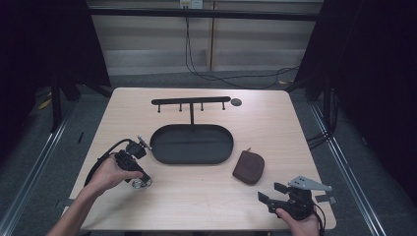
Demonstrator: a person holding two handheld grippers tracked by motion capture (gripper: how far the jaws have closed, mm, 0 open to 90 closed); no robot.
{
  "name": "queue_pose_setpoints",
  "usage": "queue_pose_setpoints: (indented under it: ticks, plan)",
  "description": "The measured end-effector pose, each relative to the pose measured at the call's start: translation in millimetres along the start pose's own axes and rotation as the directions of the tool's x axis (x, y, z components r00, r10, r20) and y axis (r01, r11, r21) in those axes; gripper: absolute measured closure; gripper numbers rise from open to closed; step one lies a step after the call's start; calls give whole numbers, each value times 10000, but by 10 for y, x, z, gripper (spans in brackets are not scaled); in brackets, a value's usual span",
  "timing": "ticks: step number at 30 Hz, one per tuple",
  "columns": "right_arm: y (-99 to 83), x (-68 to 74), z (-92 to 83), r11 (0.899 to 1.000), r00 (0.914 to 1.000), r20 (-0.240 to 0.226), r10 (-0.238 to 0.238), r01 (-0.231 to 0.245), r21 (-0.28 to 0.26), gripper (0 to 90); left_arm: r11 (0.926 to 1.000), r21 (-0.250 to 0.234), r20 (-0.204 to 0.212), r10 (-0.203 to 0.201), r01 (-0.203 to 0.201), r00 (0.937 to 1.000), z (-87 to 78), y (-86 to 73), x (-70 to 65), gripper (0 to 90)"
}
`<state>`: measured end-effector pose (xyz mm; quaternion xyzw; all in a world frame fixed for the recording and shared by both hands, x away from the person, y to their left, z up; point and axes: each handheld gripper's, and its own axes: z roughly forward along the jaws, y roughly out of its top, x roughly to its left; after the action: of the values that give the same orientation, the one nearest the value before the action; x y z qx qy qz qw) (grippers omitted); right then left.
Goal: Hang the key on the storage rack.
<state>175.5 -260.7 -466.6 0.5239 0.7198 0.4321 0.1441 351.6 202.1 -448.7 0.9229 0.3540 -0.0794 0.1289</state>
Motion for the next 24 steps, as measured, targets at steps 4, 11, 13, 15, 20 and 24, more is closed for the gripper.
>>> queue_pose_setpoints:
  ticks: [4,11,13,15,20,24]
  plan:
    - [0,4,7,9999,10000,4,23,-23,102,240,9997,261,78,41,-43,10000,37,17,-1,693]
    - [1,-2,8,10000,10000,-68,25,-24,57,231,9991,427,44,42,-44,10000,93,40,-2,686]
    - [0,-9,6,9999,9999,-74,90,-89,68,229,9991,430,5,-1,1,10000,116,45,-7,712]
    - [0,-10,5,9999,9999,-76,93,-93,56,228,9984,554,56,122,-125,9999,124,51,-11,736]
    - [0,-9,12,9999,10000,-58,62,-62,84,225,9977,599,0,323,-322,9995,97,62,-42,854]
    - [0,-9,15,9999,10000,-37,65,-65,130,223,9972,646,-5,380,-379,9993,55,67,-69,888]
